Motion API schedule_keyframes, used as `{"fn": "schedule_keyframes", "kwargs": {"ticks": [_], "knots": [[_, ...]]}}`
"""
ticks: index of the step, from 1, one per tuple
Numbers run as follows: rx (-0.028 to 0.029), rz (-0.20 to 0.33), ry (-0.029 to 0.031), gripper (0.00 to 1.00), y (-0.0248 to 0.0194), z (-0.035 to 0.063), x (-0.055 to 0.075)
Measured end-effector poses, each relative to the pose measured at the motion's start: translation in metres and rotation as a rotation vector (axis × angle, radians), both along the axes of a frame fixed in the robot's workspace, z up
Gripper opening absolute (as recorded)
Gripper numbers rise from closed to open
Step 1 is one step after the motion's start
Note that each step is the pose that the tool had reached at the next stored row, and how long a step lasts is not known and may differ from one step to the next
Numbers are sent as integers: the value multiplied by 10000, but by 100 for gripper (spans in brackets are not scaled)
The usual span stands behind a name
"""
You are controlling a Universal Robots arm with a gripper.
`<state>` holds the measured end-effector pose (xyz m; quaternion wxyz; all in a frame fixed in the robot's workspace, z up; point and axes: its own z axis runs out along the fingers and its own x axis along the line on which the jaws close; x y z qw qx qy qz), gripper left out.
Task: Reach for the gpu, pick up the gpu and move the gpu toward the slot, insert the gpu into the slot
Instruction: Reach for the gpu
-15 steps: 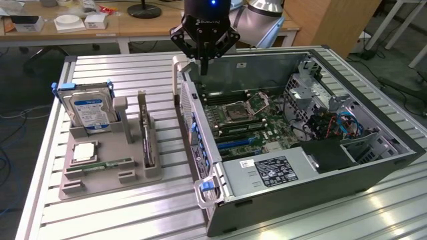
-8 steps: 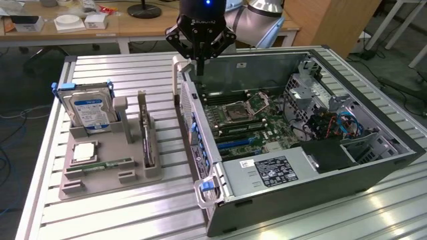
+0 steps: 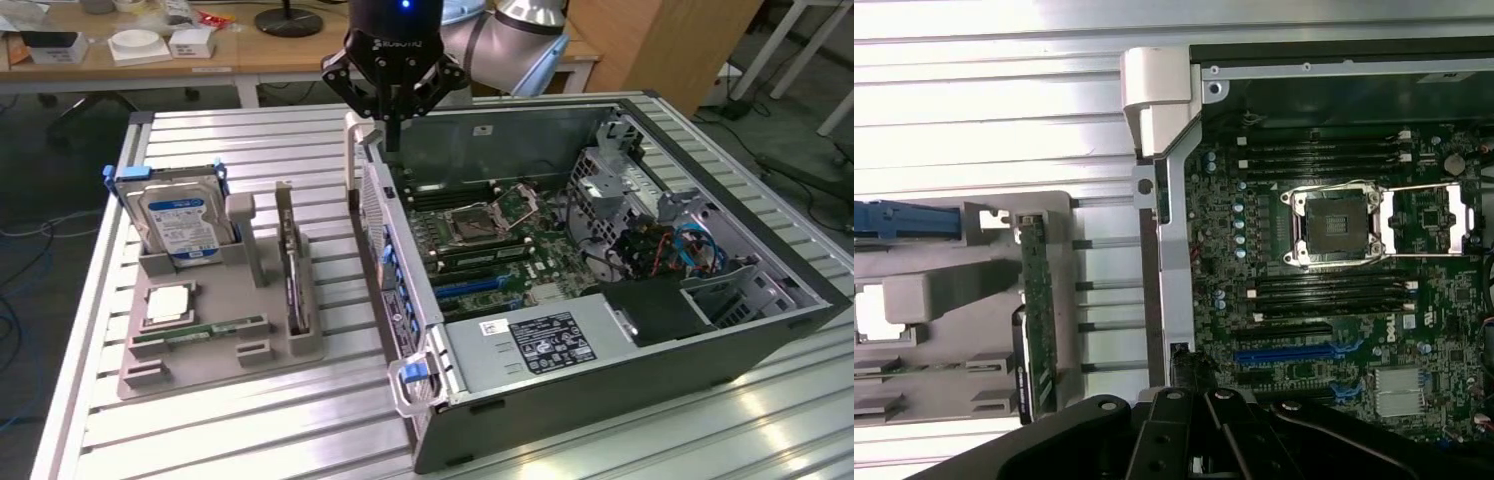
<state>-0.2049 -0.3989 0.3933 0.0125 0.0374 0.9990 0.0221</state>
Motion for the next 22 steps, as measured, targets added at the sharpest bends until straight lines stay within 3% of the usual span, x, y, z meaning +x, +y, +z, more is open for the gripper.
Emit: {"fn": "schedule_keyframes", "kwargs": {"ticks": [22], "knots": [[-1, 0, 0, 10, 0, 0, -223]]}}
